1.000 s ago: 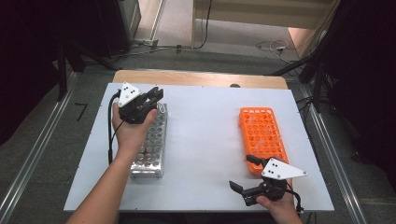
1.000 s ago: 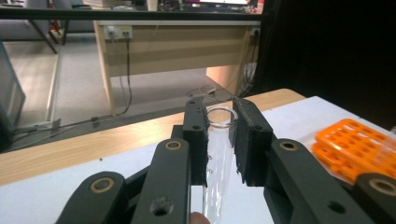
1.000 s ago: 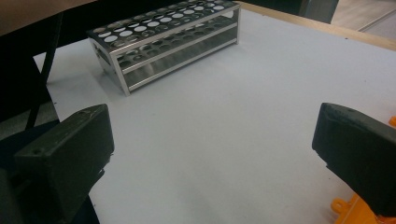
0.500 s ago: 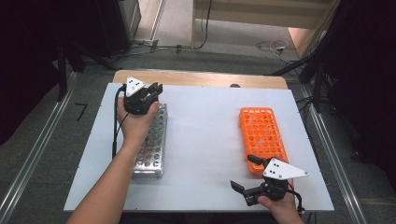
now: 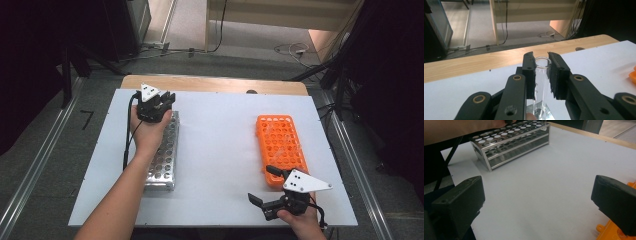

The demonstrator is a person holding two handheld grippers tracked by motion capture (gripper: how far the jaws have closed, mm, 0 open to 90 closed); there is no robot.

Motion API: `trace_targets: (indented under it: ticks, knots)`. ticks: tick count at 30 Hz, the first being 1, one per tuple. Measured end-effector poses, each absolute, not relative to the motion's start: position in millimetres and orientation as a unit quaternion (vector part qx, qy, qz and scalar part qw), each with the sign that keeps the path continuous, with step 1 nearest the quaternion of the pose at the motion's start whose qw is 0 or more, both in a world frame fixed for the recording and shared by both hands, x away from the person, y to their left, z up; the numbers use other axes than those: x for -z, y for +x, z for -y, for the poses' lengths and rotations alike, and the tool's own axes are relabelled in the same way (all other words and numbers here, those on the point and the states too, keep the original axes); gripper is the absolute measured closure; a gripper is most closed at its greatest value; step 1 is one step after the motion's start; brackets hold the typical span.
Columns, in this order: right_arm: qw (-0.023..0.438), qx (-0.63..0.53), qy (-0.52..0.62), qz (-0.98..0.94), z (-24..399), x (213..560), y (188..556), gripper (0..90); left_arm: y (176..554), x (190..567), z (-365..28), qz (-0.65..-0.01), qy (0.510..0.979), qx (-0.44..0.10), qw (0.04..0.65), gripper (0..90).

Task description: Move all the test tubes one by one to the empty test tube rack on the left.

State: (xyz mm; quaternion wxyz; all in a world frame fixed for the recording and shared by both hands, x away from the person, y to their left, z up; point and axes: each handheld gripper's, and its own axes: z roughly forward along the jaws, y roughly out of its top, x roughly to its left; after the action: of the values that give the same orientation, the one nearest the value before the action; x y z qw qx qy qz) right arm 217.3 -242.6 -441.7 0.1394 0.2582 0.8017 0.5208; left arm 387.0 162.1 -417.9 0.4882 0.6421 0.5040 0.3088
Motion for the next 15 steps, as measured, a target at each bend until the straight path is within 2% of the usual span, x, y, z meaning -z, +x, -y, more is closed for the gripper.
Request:
trace_targets:
  ticks: [15]
  knots:
    - [0.142,-0.52,0.26,-0.801,244.2,441.0,217.0,0.0,387.8,426.8,-161.3,-0.512,0.648,-0.301,0.477,76.2]
